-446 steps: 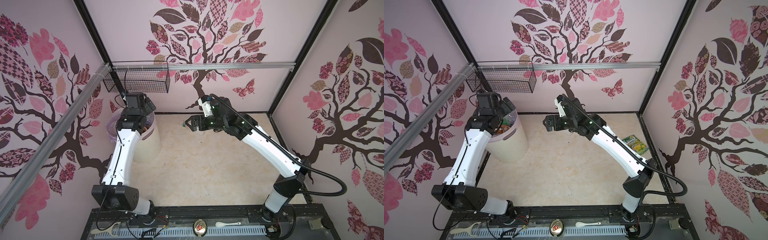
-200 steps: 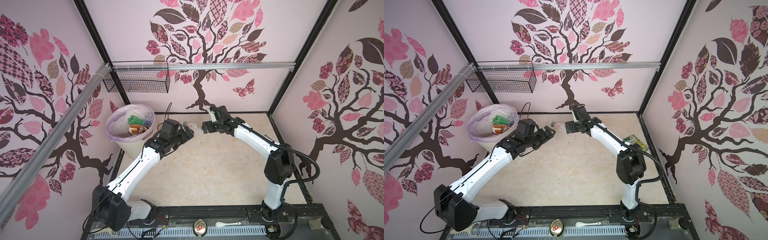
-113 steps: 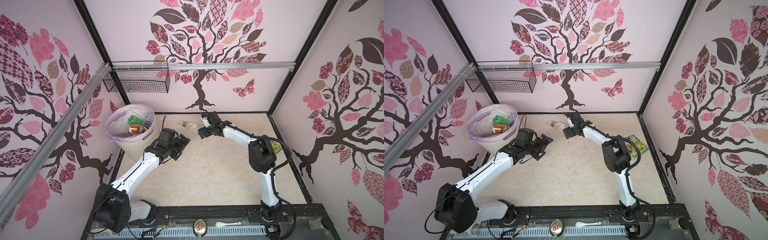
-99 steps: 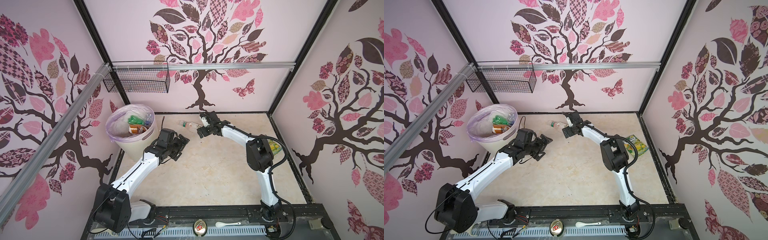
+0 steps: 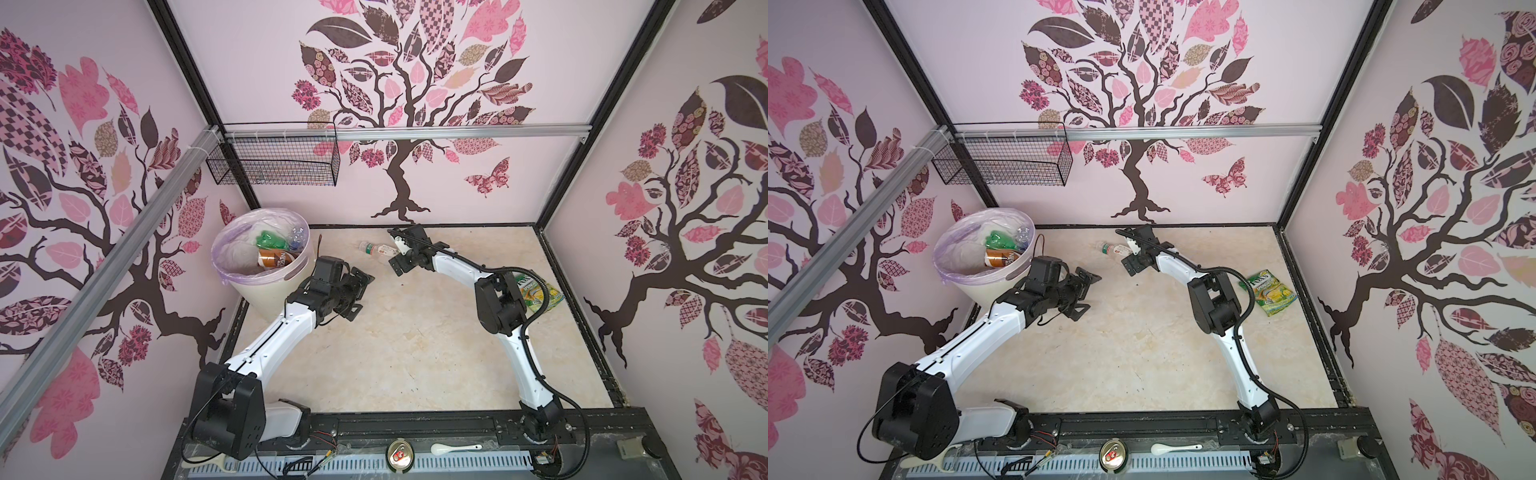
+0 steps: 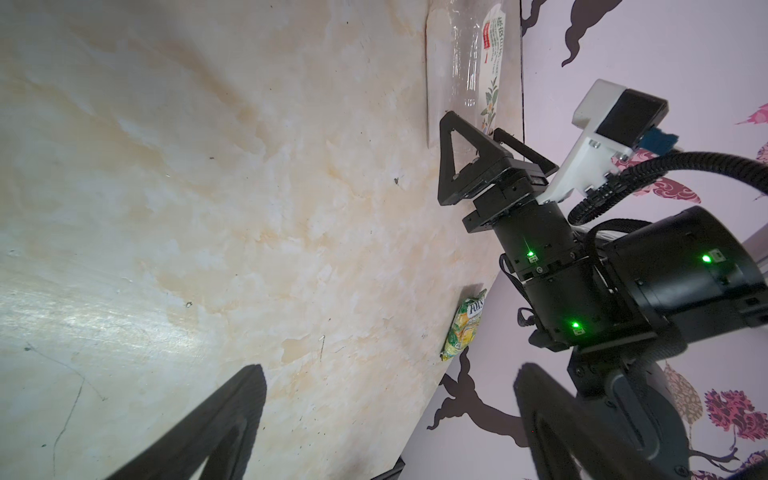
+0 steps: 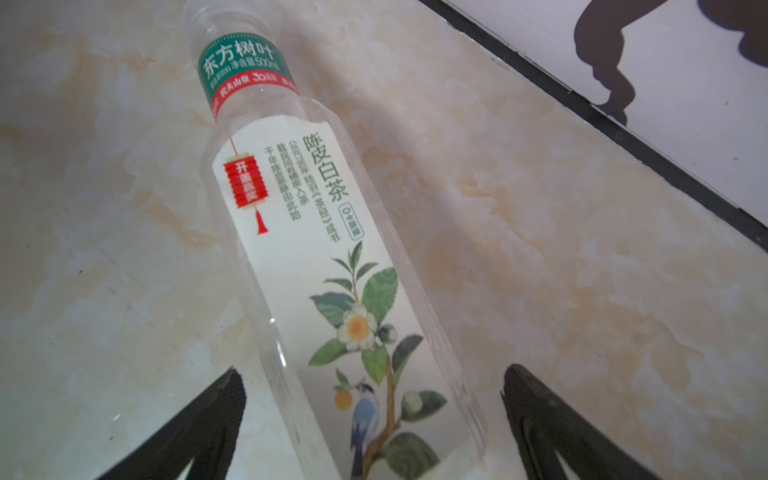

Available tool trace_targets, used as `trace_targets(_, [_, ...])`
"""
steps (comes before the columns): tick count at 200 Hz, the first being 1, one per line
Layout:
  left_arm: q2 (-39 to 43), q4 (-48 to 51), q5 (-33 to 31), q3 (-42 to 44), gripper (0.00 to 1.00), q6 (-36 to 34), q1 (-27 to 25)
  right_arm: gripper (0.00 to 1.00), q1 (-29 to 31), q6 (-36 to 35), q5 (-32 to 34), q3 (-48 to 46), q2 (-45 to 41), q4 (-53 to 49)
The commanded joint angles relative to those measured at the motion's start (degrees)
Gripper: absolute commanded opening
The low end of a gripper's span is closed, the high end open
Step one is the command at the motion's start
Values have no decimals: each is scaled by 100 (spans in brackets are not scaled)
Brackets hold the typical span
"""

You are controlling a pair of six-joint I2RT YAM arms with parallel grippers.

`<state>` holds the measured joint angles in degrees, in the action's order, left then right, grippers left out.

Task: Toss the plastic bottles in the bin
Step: 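Lower the right gripper onto the clear tea bottle and close on it, then lift the tea bottle with the right gripper and carry it toward the left gripper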

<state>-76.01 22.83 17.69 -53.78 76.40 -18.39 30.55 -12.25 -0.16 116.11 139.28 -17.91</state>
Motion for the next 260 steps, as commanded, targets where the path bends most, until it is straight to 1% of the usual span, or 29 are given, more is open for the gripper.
trace_targets(1, [-26, 108, 32, 134, 98, -121, 114, 100, -40, 1, -346, 396, 438, -8])
trace_targets(16, [-11, 147, 32, 173, 98, -133, 216, 99, -36, 103, -470, 436, 512, 69])
trace_targets(35, [-10, 178, 50, 179, 98, -160, 273, 98, -39, 160, -432, 526, 608, 87])
trace_targets(60, [-6, 204, 41, 190, 98, -178, 285, 88, -50, 272, -605, 531, 666, 94])
trace_targets(78, [14, 224, 33, 185, 98, -195, 294, 75, -53, 355, -584, 514, 616, 83])
trace_targets(111, [90, 232, -27, 204, 98, -172, 355, 63, -60, 536, -515, 253, 273, 188])
trace_targets(115, [108, 237, -29, 207, 98, -157, 363, 62, -70, 584, -519, 211, 64, 196])
trace_targets(154, [261, 226, -112, 259, 98, -144, 611, 60, -57, 1249, -753, -449, -876, 255])
trace_targets(174, [231, 41, -32, 228, 98, -46, 617, 56, -36, 1406, -699, -724, -1300, -32])
trace_targets(195, [193, -149, -110, 180, 98, -89, 575, 55, -25, 1656, -564, -1045, -1718, -389])
trace_targets(217, [16, -198, -205, 62, 98, -160, 531, 54, 13, 1829, -506, -1437, -2226, -741])
trace_targets(238, [-238, -349, -269, -117, 98, -141, 388, 54, 23, 2034, -534, -2122, -2935, -656])
trace_targets(260, [-664, -58, -196, -590, 98, -183, 262, 54, 48, 2180, -542, -2719, -3619, -715])
